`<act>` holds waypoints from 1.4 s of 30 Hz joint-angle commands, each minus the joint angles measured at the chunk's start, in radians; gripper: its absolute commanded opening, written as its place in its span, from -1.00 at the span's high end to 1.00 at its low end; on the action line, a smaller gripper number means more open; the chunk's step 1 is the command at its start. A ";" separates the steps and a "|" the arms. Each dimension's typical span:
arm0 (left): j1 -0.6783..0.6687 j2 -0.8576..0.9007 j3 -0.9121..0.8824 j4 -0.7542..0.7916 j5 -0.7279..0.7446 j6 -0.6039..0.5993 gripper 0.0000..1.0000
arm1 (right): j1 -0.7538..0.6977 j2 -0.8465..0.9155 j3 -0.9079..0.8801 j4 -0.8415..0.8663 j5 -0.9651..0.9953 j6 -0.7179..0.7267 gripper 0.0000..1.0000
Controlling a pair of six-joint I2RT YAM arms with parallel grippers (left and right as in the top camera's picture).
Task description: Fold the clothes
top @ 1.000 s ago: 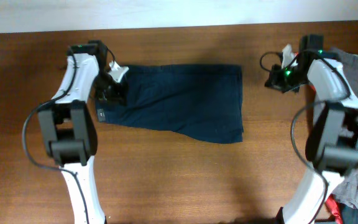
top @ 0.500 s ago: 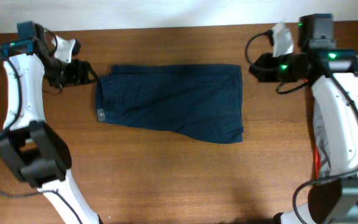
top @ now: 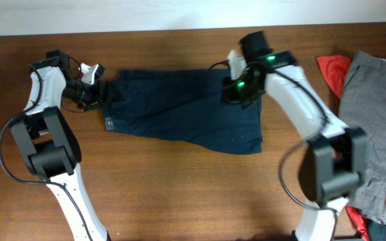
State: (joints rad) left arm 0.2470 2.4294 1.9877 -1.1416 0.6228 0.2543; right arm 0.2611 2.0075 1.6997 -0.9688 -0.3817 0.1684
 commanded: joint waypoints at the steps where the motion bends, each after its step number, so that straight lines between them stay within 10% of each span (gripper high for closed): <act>1: -0.017 0.051 0.003 0.010 0.057 0.015 -0.63 | 0.036 0.137 -0.007 0.055 0.034 0.098 0.92; 16: -0.110 0.075 0.003 0.067 0.053 0.015 -0.48 | 0.060 0.303 -0.007 0.120 0.034 0.156 0.92; 19: -0.125 0.075 0.003 0.087 0.051 0.016 -0.18 | 0.061 0.307 -0.007 0.113 0.034 0.156 0.92; 24: -0.138 0.074 0.003 0.100 0.051 0.016 0.99 | 0.061 0.307 -0.007 0.098 0.034 0.155 0.92; 42: -0.039 0.047 0.608 -0.547 -0.308 0.113 0.99 | -0.089 -0.130 0.003 -0.118 0.158 0.091 0.92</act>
State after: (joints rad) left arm 0.2344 2.4973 2.4660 -1.6764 0.4381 0.3782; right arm 0.2016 1.9953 1.6997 -1.0649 -0.2691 0.2646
